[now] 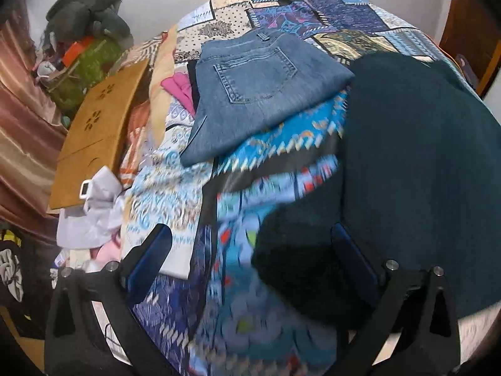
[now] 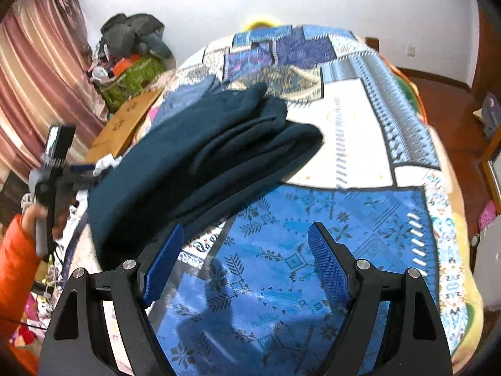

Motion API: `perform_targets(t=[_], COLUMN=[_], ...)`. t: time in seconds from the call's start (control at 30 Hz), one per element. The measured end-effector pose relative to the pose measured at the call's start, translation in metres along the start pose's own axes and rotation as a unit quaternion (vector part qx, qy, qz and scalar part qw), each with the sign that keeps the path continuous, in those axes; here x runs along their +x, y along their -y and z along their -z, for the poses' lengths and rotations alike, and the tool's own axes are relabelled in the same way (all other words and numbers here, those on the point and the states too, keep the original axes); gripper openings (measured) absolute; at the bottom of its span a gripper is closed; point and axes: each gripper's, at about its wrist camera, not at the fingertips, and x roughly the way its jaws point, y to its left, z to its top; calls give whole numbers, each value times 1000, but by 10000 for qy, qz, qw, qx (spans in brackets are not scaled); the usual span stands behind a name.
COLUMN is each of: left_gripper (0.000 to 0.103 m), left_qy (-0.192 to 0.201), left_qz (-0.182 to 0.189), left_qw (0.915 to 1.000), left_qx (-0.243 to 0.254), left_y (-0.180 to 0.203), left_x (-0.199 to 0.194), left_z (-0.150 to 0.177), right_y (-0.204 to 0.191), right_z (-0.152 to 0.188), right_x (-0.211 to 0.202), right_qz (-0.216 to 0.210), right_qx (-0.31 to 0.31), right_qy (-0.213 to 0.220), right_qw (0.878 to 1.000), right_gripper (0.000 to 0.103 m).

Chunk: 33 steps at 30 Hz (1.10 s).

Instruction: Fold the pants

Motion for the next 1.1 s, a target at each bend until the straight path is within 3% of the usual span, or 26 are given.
perform_targets(t=[0.27, 0.53, 0.73, 0.87, 0.97, 1.1], left_gripper=[103, 103, 98, 91, 92, 92], left_qy=[78, 242, 619, 701, 473, 559], left_qz=[511, 1413, 1216, 821, 1005, 1039], left_qw=[9986, 9895, 9902, 9940, 9938, 9930], left_qx=[-122, 198, 282, 150, 75, 61], left_y=[18, 69, 77, 59, 49, 46], left_x=[-28, -46, -63, -59, -43, -45], left_z=[19, 11, 2, -2, 2, 5], right_y=[-17, -21, 3, 22, 35, 37], right_z=[-4, -2, -2, 4, 12, 14], right_x=[-4, 5, 11, 19, 27, 23], right_qz=[-185, -98, 194, 265, 110, 42], right_qx=[-107, -256, 19, 198, 364, 344], right_qy=[147, 186, 181, 42, -122, -160], right_qw=[9997, 9995, 9996, 9994, 9992, 9993], right_gripper=[79, 79, 79, 65, 65, 65])
